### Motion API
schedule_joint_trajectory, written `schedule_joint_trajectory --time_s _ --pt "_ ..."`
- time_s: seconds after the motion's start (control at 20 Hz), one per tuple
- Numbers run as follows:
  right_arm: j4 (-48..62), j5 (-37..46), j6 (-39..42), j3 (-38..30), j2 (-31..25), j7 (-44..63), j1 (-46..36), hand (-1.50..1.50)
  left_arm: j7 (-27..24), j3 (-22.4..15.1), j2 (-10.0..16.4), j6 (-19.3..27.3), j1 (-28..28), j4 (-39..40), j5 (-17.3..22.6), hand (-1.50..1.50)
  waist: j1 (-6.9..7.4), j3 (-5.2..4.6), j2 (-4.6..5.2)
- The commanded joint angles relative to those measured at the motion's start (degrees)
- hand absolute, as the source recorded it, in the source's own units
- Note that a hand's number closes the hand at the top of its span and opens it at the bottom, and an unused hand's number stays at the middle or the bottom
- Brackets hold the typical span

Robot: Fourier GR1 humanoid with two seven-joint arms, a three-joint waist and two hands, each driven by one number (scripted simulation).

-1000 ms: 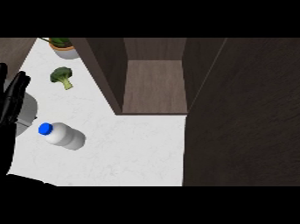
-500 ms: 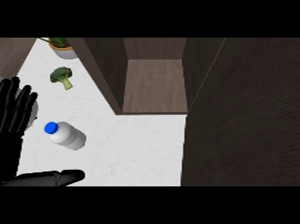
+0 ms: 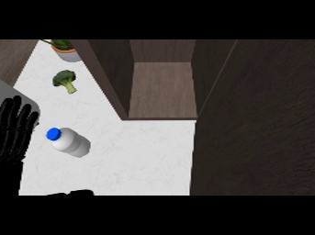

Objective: Pick up the bottled water, place it into the cabinet and close the cabinet

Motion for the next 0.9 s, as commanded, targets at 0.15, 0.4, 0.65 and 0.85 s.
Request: schedule_joint_trajectory --time_s 0.15,0.4,0.65,0.85 --pt "-10.29 -3.03 2.41 -0.60 -1.18 -0.55 10.64 -1.50 -8.25 -0.55 -1.81 0.97 7.00 3.58 -2.24 -1.50 -0.20 -0.03 -0.07" --pt "-9.96 -1.40 5.06 0.99 -1.54 -5.46 15.83 -1.50 -10.77 7.67 -0.33 1.21 1.81 11.19 1.57 -1.50 -0.68 -0.02 -0.01" --pt "-11.34 2.56 3.57 4.56 0.08 -5.51 16.02 -1.50 -14.84 8.73 -0.37 1.48 1.16 18.63 0.57 -1.50 -0.49 -0.05 0.07" --pt "-7.60 0.62 6.56 1.59 -0.80 -10.90 18.69 -1.50 -22.96 11.09 -1.12 -0.15 0.96 27.86 4.43 -1.50 -0.46 -0.05 0.08"
